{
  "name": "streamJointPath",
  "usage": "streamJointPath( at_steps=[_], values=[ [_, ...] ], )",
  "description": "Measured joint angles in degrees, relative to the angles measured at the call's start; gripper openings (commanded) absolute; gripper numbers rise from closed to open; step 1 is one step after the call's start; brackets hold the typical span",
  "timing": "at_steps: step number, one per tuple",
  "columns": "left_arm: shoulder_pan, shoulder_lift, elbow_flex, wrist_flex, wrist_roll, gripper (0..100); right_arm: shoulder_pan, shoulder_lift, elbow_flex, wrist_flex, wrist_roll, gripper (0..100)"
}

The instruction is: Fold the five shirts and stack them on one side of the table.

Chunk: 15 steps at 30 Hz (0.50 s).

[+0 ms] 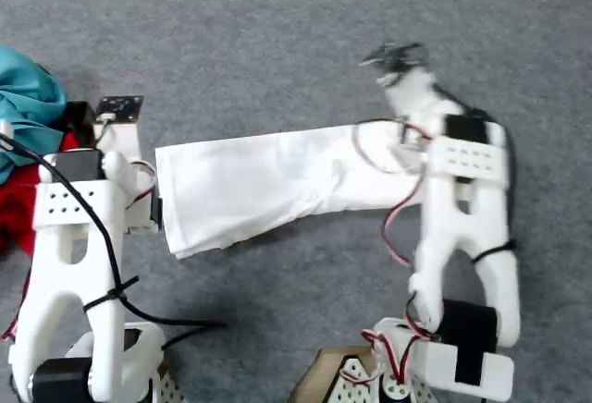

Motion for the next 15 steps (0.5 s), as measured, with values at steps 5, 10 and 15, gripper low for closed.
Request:
streamJointPath(
  at_steps=[5, 10, 15],
  values=[
    [2.2, 0.5, 0.0, -2.1, 0.0, 18, 8.0, 0.0, 4.7, -5.6, -3.3, 0.9],
    [1.7, 6.9, -1.3, -4.5, 5.2, 23, 13.5, 0.0, 15.5, -17.0, -3.6, 0.9],
    [1.6, 17.8, -7.5, -2.8, 7.9, 23, 20.3, 0.0, 22.6, -22.4, -3.6, 0.9]
  ],
)
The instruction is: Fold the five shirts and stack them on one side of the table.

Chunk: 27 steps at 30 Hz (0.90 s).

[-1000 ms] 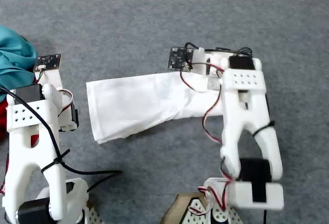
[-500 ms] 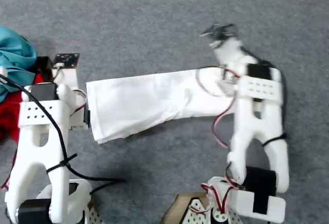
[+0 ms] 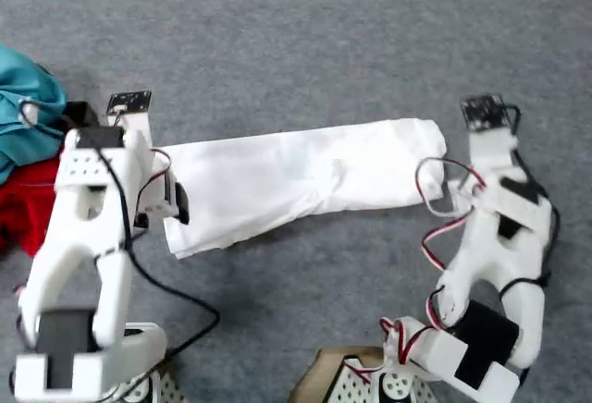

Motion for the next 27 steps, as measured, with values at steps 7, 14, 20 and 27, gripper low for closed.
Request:
streamJointPath(
  at_steps=[7, 14, 20, 27],
  values=[
    [-1.8, 14.0, -9.5, 0.3, 1.0, 23, 4.8, 0.1, 4.7, -4.6, -2.1, 0.9],
    [-1.8, 21.5, -14.2, 0.0, 0.5, 23, 5.4, 2.7, 3.9, -4.9, -4.0, 0.9],
    [-1.8, 22.4, -11.7, -7.1, 1.7, 23, 5.5, 3.7, 3.4, -4.9, -4.0, 0.9],
    [-1.9, 22.6, -6.6, -14.9, 8.0, 23, 5.5, 3.8, 3.4, -4.9, -4.0, 0.9]
  ],
)
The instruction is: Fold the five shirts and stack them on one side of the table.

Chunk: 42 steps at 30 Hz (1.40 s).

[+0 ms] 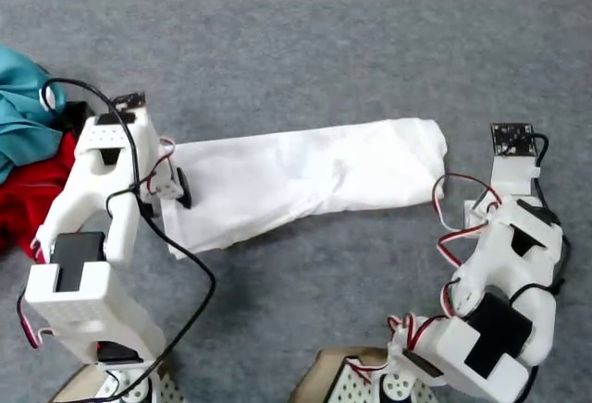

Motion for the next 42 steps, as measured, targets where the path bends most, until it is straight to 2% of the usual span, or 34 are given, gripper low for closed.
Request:
streamJointPath(
  at_steps=[6, 14, 18, 24, 28, 35, 38, 42],
  values=[
    [0.0, -0.4, 4.0, -4.4, 5.5, 23, 0.0, 0.3, 0.0, 0.0, 0.0, 0.9],
    [2.7, -0.4, 4.0, -5.7, 8.4, 2, 0.0, 0.4, 0.0, 0.0, 0.0, 0.9],
    [5.2, -0.4, 4.1, -6.1, 8.7, 2, 0.0, 0.4, 0.0, 0.0, 0.0, 0.9],
    [4.9, -0.4, 3.4, -5.8, 8.7, 2, 0.0, 0.4, 0.0, 0.0, 0.0, 0.9],
    [0.1, 0.0, -2.3, 1.3, 7.6, 2, 0.0, 0.4, 0.0, 0.0, 0.0, 0.9],
    [-7.6, 0.3, -20.2, 16.4, 3.3, 2, 0.0, 0.4, 0.0, 0.0, 0.0, 0.9],
    [-7.6, 0.3, -26.6, 20.8, 2.6, 2, 0.0, 0.4, 0.0, 0.0, 0.0, 0.9],
    [-2.3, 0.3, -32.5, 26.0, 2.4, 2, 0.0, 0.4, 0.0, 0.0, 0.0, 0.9]
  ],
)
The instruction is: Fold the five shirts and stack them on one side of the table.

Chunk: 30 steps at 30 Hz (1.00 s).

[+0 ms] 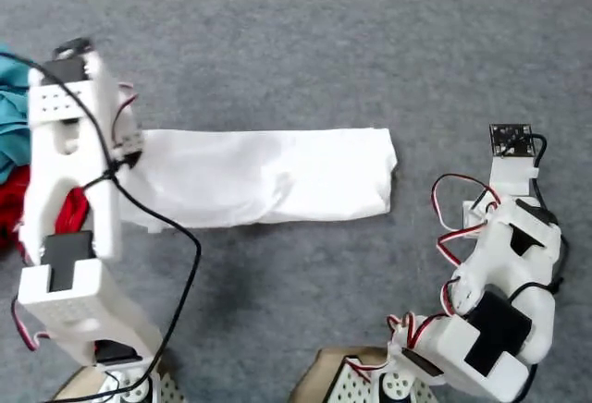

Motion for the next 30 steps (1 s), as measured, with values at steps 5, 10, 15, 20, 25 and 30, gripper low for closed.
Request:
streamJointPath(
  at_steps=[5, 10, 15, 20, 25, 30],
  values=[
    [12.9, 0.0, -2.5, 2.5, 4.1, 2, 0.0, 0.0, 0.0, 0.0, 0.0, 0.9],
    [25.3, 0.0, -6.7, 2.6, 5.7, 2, 0.0, 0.0, 0.0, 0.0, 0.0, 0.9],
    [33.4, 1.6, -11.6, 0.6, 9.1, 2, 0.0, 0.0, 0.0, 0.0, 0.0, 0.9],
    [39.6, 7.1, -16.7, -3.9, 12.4, 2, 0.0, 0.0, 0.0, 0.0, 0.0, 0.9],
    [44.7, 14.6, -25.6, -5.6, 14.0, 2, 0.0, 0.0, 0.0, 0.0, 0.0, 0.9],
    [47.5, 23.4, -36.5, -8.2, 14.7, 2, 0.0, 0.0, 0.0, 0.0, 0.0, 0.9]
  ],
)
